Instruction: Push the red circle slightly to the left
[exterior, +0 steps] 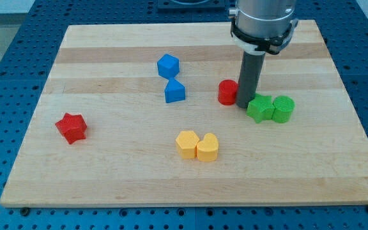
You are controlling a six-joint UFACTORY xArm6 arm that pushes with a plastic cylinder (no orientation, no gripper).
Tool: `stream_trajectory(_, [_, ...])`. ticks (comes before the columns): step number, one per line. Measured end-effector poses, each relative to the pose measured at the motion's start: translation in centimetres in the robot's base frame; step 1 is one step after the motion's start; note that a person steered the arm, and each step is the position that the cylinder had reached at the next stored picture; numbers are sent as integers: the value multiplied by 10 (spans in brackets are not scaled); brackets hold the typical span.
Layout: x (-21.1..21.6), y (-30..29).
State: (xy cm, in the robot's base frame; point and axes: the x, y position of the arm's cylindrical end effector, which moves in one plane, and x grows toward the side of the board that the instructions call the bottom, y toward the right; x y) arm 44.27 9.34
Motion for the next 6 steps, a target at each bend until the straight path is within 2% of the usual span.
stream_trajectory(1, [2,-2])
stream_trajectory(4, [-46,11])
stream_trajectory(6, [-56,-11])
